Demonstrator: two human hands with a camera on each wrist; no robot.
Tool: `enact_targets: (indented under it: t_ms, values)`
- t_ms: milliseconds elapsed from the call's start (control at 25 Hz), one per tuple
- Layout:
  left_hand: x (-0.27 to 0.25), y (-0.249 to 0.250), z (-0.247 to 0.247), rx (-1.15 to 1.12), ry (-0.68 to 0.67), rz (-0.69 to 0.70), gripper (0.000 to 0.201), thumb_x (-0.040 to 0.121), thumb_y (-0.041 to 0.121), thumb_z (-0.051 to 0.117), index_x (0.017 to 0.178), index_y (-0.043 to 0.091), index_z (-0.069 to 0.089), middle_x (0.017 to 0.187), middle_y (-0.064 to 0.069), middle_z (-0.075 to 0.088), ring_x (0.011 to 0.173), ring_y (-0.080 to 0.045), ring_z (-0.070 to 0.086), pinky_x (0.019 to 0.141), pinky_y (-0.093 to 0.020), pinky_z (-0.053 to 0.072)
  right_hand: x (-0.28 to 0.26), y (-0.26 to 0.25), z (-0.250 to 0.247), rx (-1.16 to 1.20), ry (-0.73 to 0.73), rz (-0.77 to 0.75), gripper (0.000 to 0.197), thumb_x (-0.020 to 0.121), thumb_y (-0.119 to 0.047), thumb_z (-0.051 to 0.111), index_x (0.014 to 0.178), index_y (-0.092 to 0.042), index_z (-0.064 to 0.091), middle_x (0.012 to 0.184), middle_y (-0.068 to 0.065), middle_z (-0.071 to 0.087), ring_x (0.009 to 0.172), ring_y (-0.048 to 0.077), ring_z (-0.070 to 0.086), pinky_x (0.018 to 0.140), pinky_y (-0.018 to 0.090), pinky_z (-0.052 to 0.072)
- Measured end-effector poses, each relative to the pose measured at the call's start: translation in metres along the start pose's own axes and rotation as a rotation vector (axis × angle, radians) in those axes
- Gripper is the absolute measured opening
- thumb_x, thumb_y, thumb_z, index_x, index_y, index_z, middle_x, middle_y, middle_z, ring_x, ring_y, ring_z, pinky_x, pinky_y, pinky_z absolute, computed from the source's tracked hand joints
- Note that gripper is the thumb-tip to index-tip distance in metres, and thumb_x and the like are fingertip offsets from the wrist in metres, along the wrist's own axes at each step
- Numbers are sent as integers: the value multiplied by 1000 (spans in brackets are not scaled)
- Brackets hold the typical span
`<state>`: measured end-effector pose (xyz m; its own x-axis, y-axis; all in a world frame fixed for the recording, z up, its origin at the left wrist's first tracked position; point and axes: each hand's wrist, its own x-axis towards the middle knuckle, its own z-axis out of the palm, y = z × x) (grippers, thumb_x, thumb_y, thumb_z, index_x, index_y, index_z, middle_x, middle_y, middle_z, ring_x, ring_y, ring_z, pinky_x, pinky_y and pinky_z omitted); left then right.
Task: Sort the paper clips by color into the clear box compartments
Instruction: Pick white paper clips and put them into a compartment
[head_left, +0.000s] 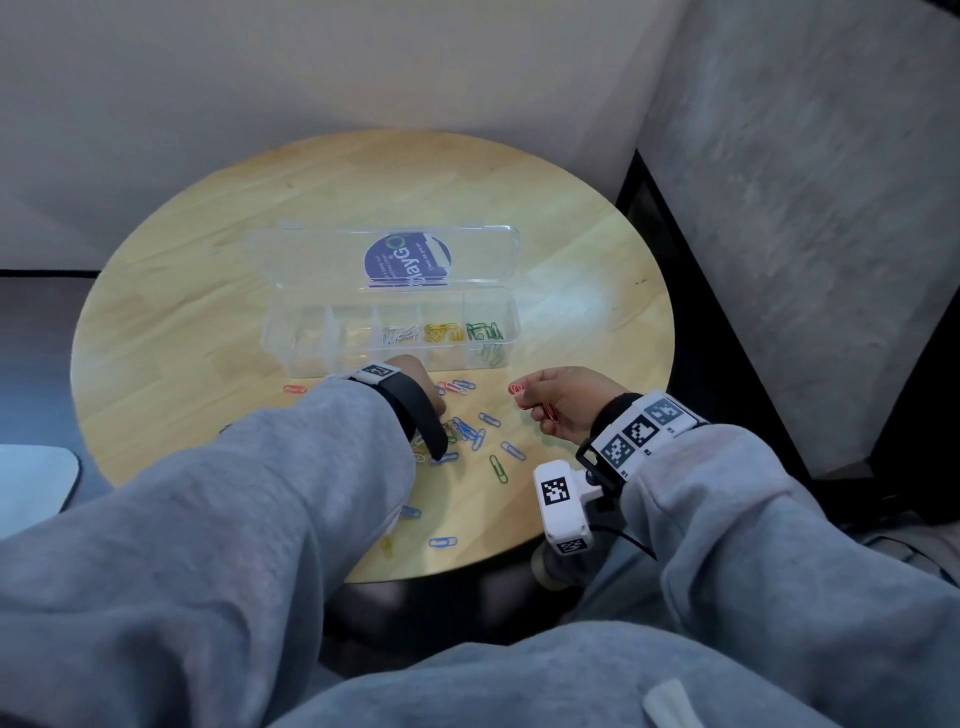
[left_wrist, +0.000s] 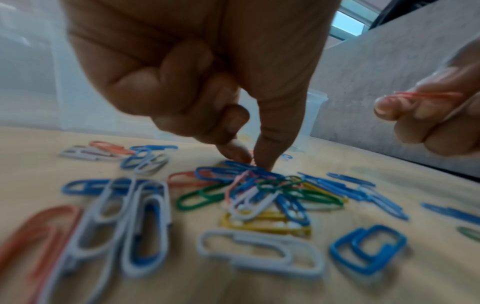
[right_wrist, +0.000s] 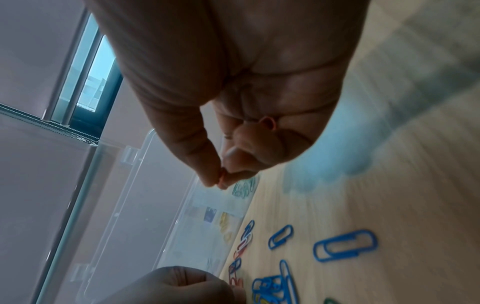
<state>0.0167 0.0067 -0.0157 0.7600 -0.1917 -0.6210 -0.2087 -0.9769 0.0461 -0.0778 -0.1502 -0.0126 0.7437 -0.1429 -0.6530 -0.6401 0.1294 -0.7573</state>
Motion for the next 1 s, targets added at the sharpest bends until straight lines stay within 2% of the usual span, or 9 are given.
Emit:
enact_targets:
  t_ms: [80,200,320,520,600,680,760,840,1000]
  values:
    - [2,1,4,-15,27,2,30,69,29,67,58,12,45,57,-3,41,50,-21,42,52,-24,33,0,1,0,-5,7,2,20,90,4,50,77,-10,56,65,3,48,32,2,40,36,13,30]
    - [4,3,8,-34,34,29,32,66,33,69,56,13,46,55,-3,41,53,-22,43,55,-27,34,-1,1,-1,-3,21,1,20,89,4,50,77,-10,56,66,3,48,32,2,40,36,13,30]
    - [3,4,11,-23,50,65,34,74,30,66,56,12,42,56,-3,37,50,-19,38,49,-26,30,-2,1,-2,-10,21,0,19,90,3,50,77,-10,57,66,3,48,33,2,40,37,13,30]
    - [-1,-6,10,-107,60,125,33,81,24,59,55,13,41,57,-2,36,52,-18,34,51,-25,28,-5,-3,1,1,3,43,22,94,-3,43,74,-8,51,65,1,37,51,9,32,39,13,28]
    - [-7,-12,6,-286,33,174,29,84,21,57,58,13,48,58,-1,41,54,-18,37,55,-25,32,-6,-5,2,35,-19,64,25,94,-3,36,71,-9,46,64,2,33,54,11,27,38,14,26]
    - [-15,-16,1,-623,-24,185,22,85,14,54,63,10,54,58,-2,50,51,-17,41,54,-23,34,-7,-7,7,51,-46,74,27,92,-2,30,69,-10,41,65,2,32,54,12,27,39,16,26]
    - [-24,-20,-6,-981,-109,124,22,84,5,44,64,6,51,49,-3,53,40,-14,42,45,-17,35,-8,-9,14,61,-61,74,27,90,-1,27,68,-11,40,65,3,33,55,13,29,41,17,27]
    - [-32,-28,-13,-1230,-208,123,23,87,4,35,66,6,44,54,-6,52,34,-12,45,36,-13,36,-10,-11,26,58,-81,76,26,90,-4,28,68,-10,41,65,4,36,54,14,33,43,18,28]
    - [-44,-50,-23,-1472,-331,204,27,83,1,23,61,12,36,54,-8,51,35,-14,45,33,-11,33,-11,-16,45,47,-136,106,32,94,-19,36,63,-13,42,62,3,37,43,12,40,40,17,31]
